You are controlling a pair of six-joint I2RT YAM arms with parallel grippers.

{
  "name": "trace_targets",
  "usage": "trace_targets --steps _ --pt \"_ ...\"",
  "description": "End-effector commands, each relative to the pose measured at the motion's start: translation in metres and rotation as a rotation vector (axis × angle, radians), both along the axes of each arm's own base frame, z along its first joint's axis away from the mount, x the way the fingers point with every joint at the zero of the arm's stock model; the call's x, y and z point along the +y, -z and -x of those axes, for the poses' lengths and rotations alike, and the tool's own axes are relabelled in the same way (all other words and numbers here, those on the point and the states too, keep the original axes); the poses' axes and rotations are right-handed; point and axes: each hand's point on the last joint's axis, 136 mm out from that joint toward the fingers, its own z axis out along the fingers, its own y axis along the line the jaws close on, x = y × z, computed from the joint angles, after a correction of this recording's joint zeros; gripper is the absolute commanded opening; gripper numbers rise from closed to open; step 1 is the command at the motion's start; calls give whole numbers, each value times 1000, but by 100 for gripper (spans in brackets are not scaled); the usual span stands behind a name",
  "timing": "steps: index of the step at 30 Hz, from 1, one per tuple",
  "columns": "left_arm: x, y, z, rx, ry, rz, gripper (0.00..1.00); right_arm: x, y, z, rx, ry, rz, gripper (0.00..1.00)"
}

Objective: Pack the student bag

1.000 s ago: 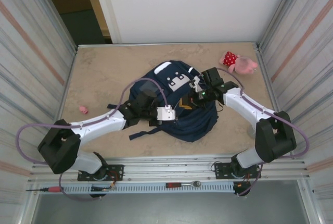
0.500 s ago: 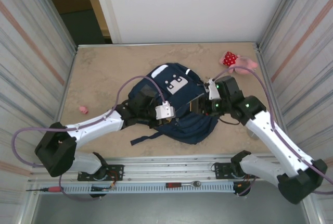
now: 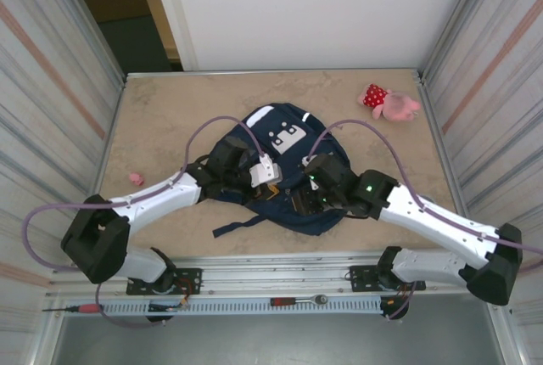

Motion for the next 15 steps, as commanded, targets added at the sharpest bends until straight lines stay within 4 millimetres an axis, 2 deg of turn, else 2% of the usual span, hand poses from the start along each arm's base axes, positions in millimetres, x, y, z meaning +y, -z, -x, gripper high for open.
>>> trace_targets --steps 1,8,10,15 --pt "-9 -16 6 66 30 59 0 19 -13 -12 -82 -40 -7 47" --pt "-12 -19 3 69 34 67 0 45 -8 -23 -153 -69 81 48" --pt "-12 -20 2 67 33 70 0 45 -4 -28 -170 -49 113 47" --pt "-12 -25 4 63 39 85 0 30 4 -41 -204 40 188 46"
